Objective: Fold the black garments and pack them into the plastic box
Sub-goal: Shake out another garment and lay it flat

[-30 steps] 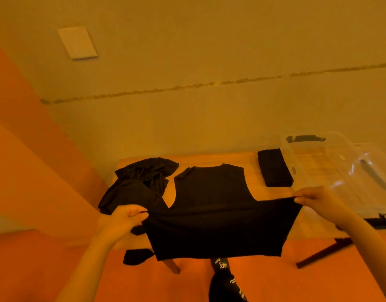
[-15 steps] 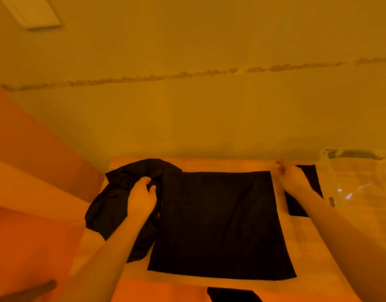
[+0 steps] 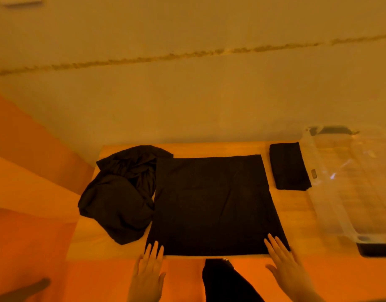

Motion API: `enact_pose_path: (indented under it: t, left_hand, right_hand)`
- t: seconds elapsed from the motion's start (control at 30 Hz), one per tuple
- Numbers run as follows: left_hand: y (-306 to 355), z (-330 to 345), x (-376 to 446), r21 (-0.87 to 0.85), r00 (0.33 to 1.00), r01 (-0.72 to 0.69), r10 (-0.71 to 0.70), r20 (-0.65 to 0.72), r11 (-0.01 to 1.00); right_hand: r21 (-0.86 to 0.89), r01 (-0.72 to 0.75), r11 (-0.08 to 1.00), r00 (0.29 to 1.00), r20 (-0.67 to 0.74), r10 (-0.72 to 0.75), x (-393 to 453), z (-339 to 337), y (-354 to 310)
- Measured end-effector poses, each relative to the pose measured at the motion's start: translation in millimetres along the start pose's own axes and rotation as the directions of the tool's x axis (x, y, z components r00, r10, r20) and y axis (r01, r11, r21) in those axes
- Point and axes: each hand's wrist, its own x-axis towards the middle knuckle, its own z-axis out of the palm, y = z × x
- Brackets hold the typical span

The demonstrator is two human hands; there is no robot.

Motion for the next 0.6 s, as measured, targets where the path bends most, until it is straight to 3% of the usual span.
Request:
enact_pose_path:
  t: [0.2, 0.37, 0.47, 0.53, 0.6]
  left_hand:
    - [1.4, -10.8, 22.0, 0.103, 0.978, -0.161, 0.173, -0.12, 0.982]
    - [6.9, 1.9, 34.7, 0.088, 0.984, -0.166, 0.17, -0.044, 0.982]
    - [1.2, 2.3, 33.1, 0.037, 0.981, -0.181, 0.183, -0.069, 0.983]
    - [-3.7, -2.5, 31.7, 0.028, 0.974, -0.22, 0.221, -0.057, 0.975]
    - [-8.9, -10.0, 32.3, 0.04, 0.963, -0.26, 0.262, -0.055, 0.965]
  right_hand:
    - [-0.006, -0.016, 1.0, 1.0, 0.018, 0.016, 6.6, -19.6, -3.3]
    - [-0.088, 0.072, 0.994, 0.996, 0.064, -0.066, 16.8, -6.2, 3.7]
    - [-0.07, 0.054, 0.996, 0.998, -0.023, -0.056, 21.4, 0.0, 19.2]
    - [-0.022, 0.117, 0.993, 0.993, 0.031, -0.116, 22.0, -13.6, 22.5]
    - [-0.083, 0.099, 0.992, 0.989, 0.115, -0.089, 17.9, -20.5, 27.3]
